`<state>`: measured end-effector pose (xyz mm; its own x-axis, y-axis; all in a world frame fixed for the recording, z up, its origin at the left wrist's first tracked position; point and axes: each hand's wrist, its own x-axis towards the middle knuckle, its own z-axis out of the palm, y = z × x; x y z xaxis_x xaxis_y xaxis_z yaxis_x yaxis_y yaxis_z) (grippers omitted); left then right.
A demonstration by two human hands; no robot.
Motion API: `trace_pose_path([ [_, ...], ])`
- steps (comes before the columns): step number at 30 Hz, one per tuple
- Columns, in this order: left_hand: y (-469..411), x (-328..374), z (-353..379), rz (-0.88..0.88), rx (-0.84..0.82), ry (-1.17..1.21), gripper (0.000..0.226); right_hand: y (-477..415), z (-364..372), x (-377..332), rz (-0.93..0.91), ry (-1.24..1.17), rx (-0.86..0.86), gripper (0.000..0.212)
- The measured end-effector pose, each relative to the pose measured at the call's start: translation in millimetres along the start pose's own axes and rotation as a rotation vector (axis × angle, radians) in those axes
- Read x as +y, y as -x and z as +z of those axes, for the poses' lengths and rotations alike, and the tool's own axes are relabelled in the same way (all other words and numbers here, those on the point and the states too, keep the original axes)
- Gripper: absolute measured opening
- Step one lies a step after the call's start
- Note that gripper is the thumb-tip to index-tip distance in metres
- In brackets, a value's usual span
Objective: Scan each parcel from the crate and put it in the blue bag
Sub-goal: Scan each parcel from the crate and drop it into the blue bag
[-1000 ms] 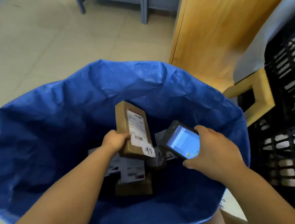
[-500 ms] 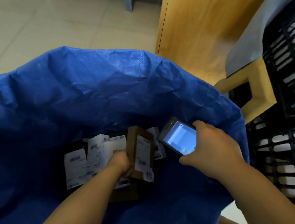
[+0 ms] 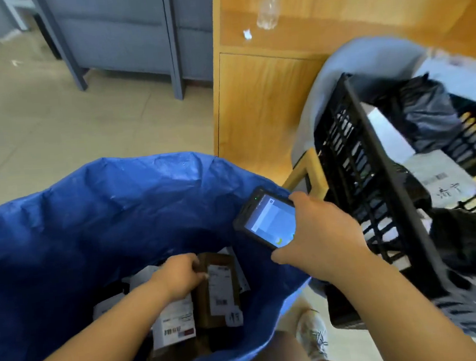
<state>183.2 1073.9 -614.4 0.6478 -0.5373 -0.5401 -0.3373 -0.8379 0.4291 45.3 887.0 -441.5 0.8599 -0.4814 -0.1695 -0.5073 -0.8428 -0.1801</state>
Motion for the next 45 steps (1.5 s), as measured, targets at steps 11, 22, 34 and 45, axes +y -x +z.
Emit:
trace_pose_path([
  [11, 91.6, 132.9, -76.8, 0.351, 0.217, 0.195, 0.013, 101.1, -121.6, 63.3, 0.087, -0.027, 0.435, 0.072],
  [22, 91.0, 295.3, -64.3, 0.659, 0.287, 0.233, 0.008, 141.2, -142.1, 189.5, 0.295, -0.144, 0.622, 0.094],
  [34, -38.6, 408.4, -35.8, 0.485, 0.402, -0.611, 0.057, 81.8, -103.7, 282.7, 0.455, -0.216, 0.578, 0.075],
  [45, -79.1, 443.5, -13.7, 0.123, 0.386, -1.029, 0.043, 36.5, -71.0, 299.1, 0.494, -0.241, 0.471, 0.072],
])
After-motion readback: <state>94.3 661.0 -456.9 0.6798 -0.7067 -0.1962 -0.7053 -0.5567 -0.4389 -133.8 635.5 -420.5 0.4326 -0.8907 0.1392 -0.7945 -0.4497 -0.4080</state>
